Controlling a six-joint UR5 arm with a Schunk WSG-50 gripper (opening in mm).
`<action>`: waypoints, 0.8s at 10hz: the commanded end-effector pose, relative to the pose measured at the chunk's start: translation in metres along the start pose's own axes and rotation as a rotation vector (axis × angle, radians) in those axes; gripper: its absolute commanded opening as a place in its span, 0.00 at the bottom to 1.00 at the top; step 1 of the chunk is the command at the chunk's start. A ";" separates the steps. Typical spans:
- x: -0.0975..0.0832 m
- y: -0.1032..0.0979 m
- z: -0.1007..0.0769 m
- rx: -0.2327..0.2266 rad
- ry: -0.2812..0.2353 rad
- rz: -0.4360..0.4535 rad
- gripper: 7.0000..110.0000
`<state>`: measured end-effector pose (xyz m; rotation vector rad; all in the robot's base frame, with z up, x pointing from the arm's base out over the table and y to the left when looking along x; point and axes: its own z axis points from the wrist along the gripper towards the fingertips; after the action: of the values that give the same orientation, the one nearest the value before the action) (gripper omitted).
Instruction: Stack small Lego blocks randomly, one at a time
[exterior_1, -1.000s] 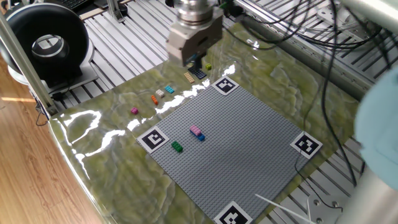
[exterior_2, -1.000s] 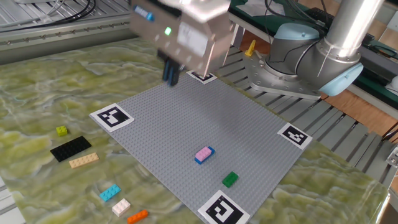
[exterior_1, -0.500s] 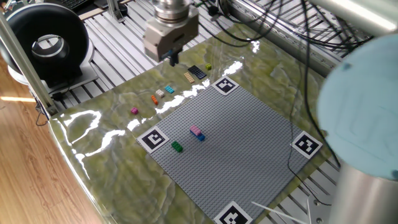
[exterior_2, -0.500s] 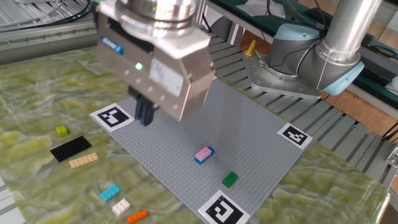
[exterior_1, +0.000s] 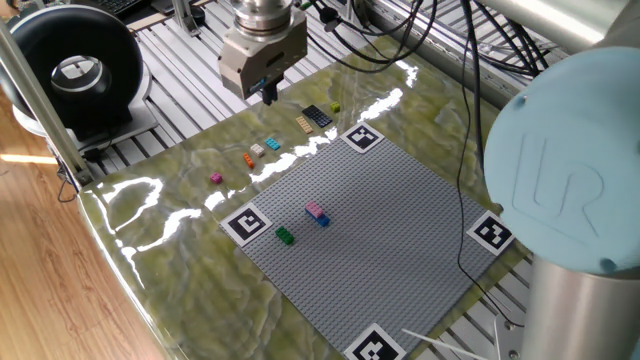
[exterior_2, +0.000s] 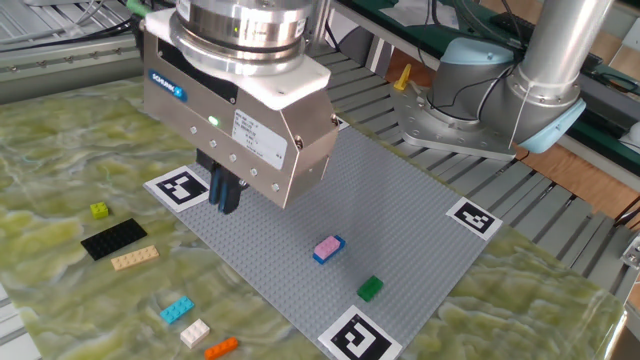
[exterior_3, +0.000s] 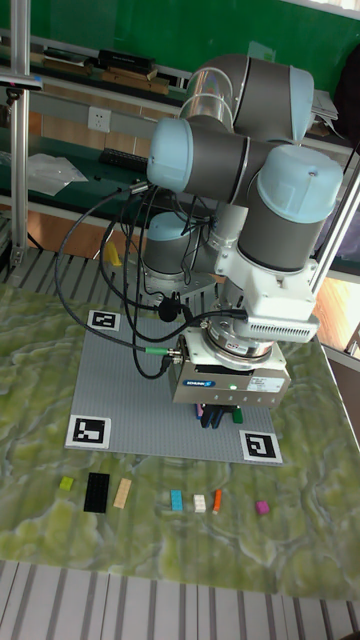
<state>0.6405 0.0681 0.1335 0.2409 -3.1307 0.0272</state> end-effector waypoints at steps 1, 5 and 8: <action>-0.012 0.003 -0.001 -0.010 -0.039 -0.019 0.00; -0.011 0.000 -0.001 0.001 -0.036 -0.004 0.15; -0.023 0.001 0.017 0.005 -0.063 -0.004 0.15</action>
<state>0.6546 0.0674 0.1280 0.2557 -3.1712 0.0498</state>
